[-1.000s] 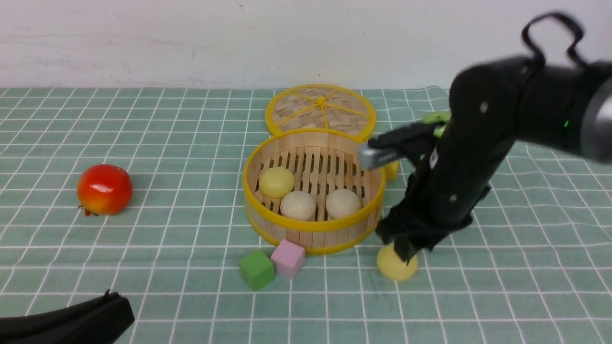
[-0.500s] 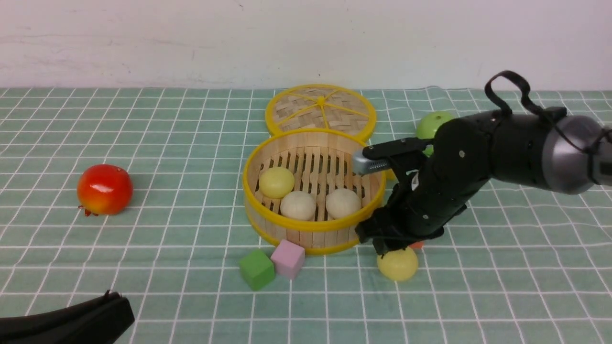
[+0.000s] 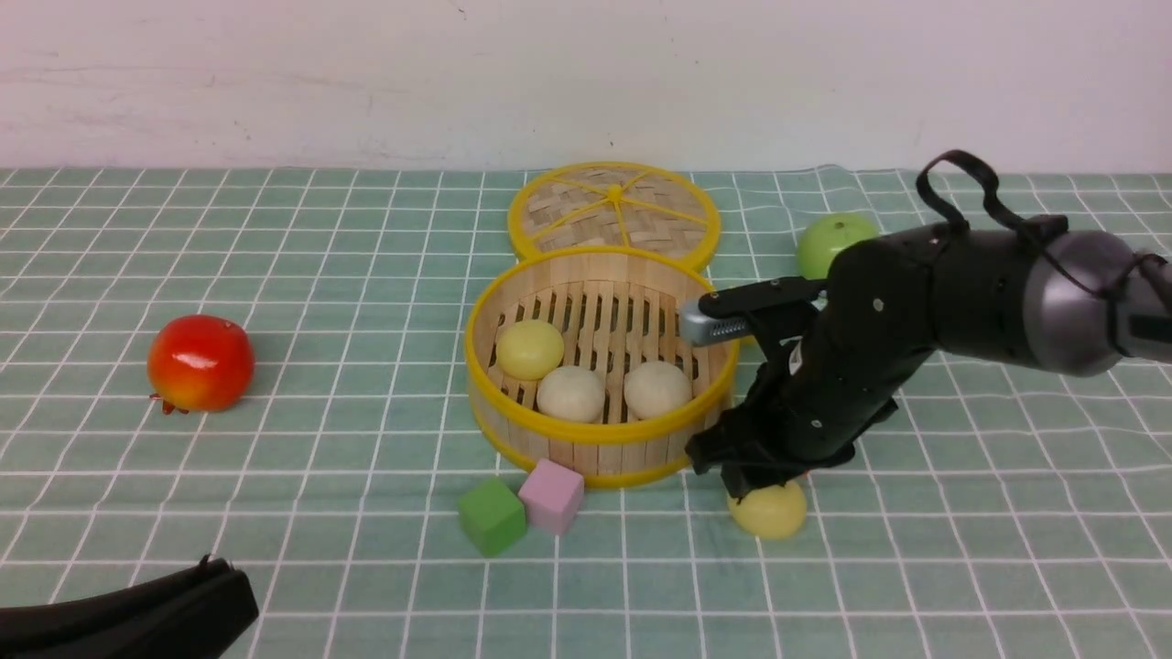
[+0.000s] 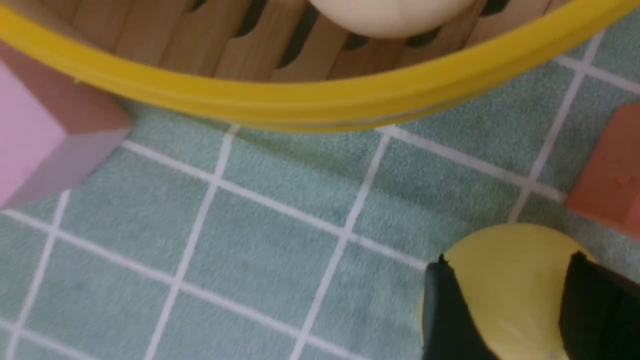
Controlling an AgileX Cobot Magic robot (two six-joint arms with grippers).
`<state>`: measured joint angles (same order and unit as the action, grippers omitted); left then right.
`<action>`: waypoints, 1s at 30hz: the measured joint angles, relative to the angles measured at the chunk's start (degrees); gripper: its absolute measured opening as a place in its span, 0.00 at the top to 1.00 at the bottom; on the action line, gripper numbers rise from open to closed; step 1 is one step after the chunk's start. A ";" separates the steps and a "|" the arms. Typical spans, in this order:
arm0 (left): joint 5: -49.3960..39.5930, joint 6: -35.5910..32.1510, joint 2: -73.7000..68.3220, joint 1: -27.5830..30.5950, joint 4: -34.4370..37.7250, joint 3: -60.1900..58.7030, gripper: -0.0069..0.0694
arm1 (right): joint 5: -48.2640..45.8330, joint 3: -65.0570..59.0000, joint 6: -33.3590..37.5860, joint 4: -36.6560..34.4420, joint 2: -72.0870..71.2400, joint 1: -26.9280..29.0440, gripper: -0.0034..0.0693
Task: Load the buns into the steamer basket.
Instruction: Use the right arm to grab a steamed stuffed bun
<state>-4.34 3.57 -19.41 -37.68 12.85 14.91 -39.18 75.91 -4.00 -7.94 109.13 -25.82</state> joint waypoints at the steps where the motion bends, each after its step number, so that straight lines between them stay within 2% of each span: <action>1: 0.00 0.00 0.00 0.00 0.00 0.00 0.83 | -0.80 0.40 0.00 -0.21 -1.04 0.00 0.52; 8: 0.00 0.00 0.00 0.00 0.00 0.00 0.83 | -2.02 1.43 0.00 1.04 -3.98 0.00 0.52; 23: 0.00 0.00 0.00 0.00 0.00 0.00 0.81 | -3.48 1.61 -1.49 2.26 2.61 0.00 0.53; 27: 0.00 0.00 0.00 0.00 0.00 0.00 0.80 | -3.48 1.61 -0.82 2.26 2.61 0.00 0.64; 28: 0.00 0.00 0.00 0.00 0.00 0.00 0.80 | -3.53 1.61 0.42 2.26 2.52 0.00 0.74; 30: 0.00 0.00 0.00 0.00 0.00 0.00 0.80 | -3.69 1.61 1.76 2.26 2.20 0.00 0.84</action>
<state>-4.34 3.57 -19.41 -37.68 12.85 14.91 -42.86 77.52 -2.23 -5.68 111.32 -25.82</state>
